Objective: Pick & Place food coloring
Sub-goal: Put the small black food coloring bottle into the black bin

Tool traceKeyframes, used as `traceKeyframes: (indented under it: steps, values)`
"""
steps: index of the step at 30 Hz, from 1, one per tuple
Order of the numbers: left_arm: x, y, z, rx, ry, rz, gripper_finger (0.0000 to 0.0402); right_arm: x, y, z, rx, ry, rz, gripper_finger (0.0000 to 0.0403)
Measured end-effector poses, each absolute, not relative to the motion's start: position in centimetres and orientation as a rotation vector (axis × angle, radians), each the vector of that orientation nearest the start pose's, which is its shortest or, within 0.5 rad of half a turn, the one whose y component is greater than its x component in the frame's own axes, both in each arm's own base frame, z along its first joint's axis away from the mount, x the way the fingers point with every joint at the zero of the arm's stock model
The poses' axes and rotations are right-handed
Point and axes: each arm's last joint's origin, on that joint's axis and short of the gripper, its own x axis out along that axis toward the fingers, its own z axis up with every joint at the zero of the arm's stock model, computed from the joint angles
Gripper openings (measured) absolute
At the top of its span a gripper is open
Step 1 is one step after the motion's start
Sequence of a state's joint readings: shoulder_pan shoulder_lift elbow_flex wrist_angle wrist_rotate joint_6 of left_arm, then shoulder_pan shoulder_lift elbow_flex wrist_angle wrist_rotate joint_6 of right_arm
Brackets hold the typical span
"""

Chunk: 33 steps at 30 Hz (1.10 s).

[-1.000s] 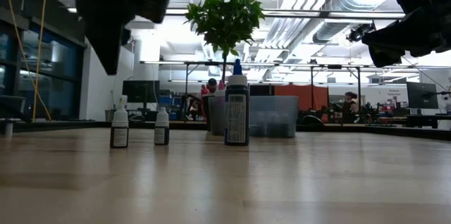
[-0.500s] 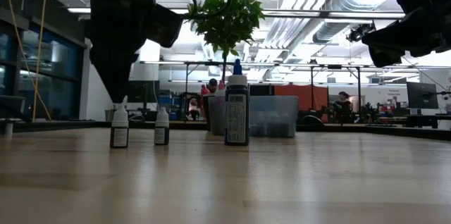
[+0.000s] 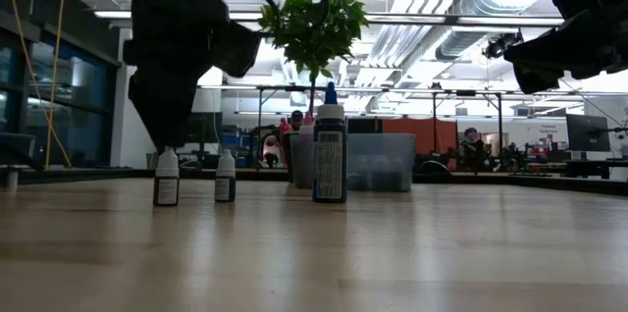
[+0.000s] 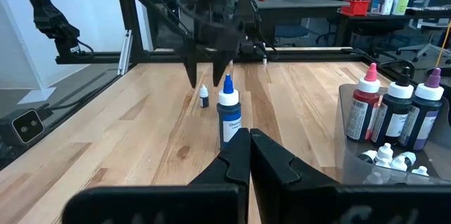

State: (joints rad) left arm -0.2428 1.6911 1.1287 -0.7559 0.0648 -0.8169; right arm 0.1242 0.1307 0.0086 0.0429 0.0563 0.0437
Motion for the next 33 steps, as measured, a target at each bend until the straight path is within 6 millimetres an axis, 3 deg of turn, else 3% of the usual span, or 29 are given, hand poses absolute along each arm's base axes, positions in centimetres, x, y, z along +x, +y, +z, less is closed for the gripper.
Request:
traceKeyframes:
  steps: [26, 33]
  values:
    - [31.2, -8.0, 17.6, -0.57, 1.365, 0.293, 0.0224, 10.4, 1.1, 16.0, 0.037, 0.081, 0.066, 0.0002]
    - [31.2, -8.0, 17.6, -0.572, 1.372, 0.292, 0.017, 10.4, 1.1, 16.0, 0.037, 0.081, 0.066, 0.0003]
